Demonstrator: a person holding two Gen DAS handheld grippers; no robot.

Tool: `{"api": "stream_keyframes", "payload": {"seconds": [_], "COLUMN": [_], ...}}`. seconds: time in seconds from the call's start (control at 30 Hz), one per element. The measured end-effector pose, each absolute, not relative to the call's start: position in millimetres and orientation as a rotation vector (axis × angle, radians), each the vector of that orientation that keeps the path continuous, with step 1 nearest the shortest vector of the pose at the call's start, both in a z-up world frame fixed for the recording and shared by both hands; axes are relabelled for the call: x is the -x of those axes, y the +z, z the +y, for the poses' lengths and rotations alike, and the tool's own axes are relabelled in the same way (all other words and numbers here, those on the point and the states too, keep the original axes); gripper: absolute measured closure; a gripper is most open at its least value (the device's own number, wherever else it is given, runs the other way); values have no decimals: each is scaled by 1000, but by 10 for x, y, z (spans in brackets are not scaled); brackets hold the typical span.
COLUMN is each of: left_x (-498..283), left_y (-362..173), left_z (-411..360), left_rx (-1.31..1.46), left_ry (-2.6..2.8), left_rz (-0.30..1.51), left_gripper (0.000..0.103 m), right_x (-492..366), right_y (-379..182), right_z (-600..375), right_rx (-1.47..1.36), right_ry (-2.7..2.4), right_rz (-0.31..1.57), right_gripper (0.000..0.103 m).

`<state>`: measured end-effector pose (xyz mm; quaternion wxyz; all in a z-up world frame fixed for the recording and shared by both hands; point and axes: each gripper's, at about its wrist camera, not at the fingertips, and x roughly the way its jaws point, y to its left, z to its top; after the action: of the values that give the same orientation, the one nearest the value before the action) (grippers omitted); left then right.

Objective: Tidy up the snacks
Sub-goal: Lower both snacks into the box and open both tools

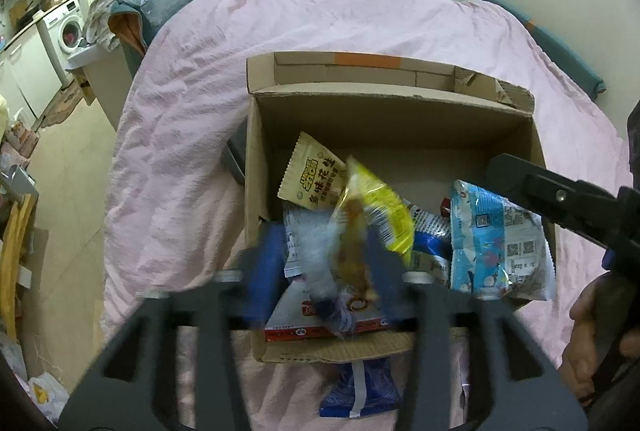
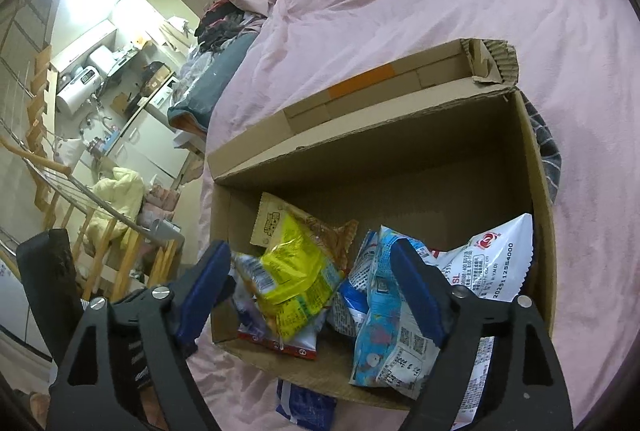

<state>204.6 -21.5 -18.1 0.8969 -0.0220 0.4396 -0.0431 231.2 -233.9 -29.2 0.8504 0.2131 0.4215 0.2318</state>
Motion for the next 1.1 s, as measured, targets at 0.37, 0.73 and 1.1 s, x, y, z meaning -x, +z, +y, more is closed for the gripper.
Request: {"api": "stream_keyframes", "payload": {"seconds": [0.37, 0.73, 1.1], "left_x": [-2022, -1976, -1781], "left_y": [-156, -63, 36], "left_z": [-220, -140, -80], "left_rx": [40, 60, 55], "left_ry": [-76, -52, -52], "left_rz": [887, 843, 818], "left_gripper": [26, 26, 26], "right_x": [-2299, -2297, -2085], "right_y": [-270, -251, -102], "right_z": [-2318, -2372, -2510], "right_rx": [-425, -439, -463], "right_ry": [486, 474, 474], "right_rz": [885, 878, 836], "right_gripper": [18, 18, 18]}}
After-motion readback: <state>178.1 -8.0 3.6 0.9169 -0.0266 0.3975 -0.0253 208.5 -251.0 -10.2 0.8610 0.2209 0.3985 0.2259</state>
